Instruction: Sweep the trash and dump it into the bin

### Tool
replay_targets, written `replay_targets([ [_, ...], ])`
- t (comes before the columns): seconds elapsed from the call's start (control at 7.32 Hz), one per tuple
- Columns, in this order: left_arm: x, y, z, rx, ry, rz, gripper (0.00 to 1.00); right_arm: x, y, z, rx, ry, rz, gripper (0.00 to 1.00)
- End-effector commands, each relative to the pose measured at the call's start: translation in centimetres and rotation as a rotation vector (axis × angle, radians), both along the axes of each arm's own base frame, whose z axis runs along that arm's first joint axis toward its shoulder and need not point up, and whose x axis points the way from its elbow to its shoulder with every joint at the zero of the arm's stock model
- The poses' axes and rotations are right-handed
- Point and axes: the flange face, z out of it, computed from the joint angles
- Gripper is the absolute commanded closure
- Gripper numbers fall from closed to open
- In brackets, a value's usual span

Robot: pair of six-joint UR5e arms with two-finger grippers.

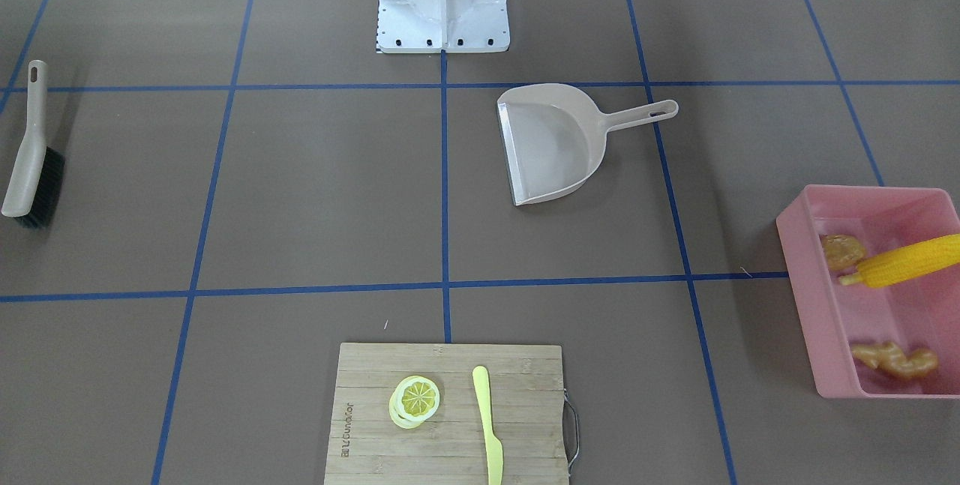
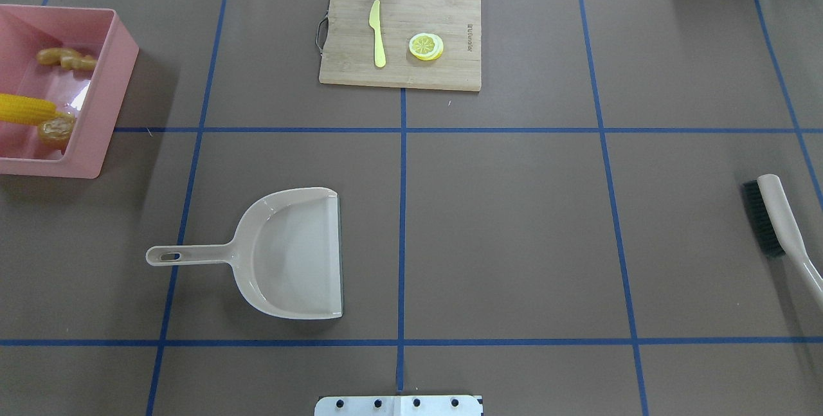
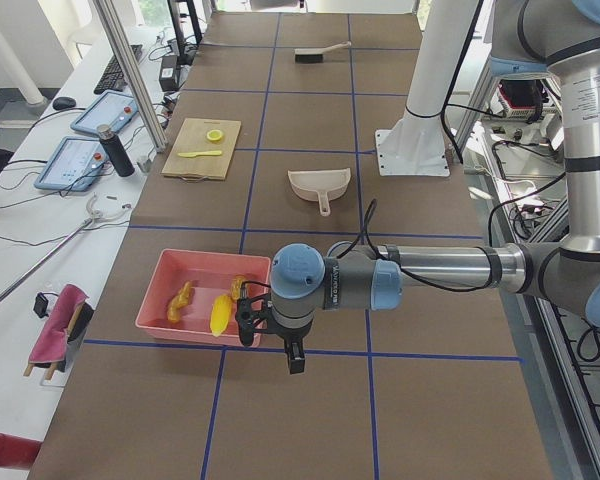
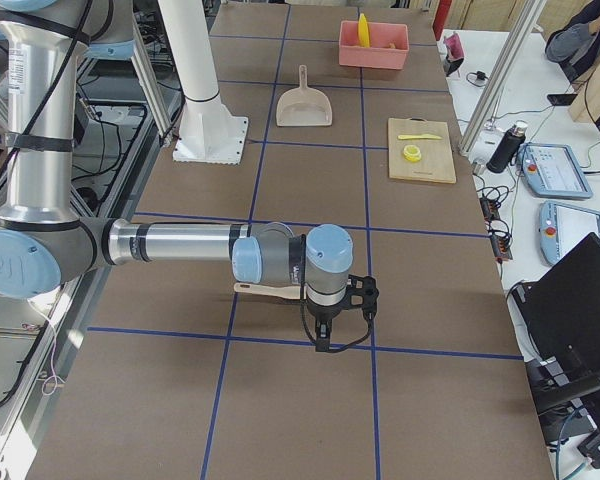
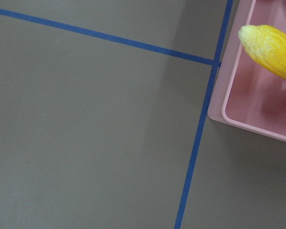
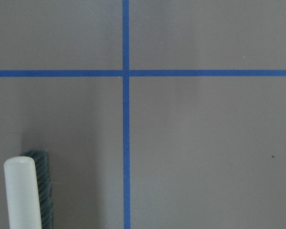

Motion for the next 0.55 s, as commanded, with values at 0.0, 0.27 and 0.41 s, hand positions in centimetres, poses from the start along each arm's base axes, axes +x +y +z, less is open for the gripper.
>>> replay_targets([
  [0.0,0.4,-5.1,0.7,-0.006,-0.002,0.021,0.02,0.0,0.2,0.4,-0.008,0.001,-0.001,0.00],
  [0.27,1.1,-7.9,1.2,-0.005,-0.001,0.039,0.02,0.0,0.1,0.6,-0.011,0.002,0.000,0.00],
  [0.41,1.2,-8.0,0.7,0.006,-0.003,0.040,0.02,0.0,-0.2,-0.4,0.013,0.003,-0.001,0.00],
])
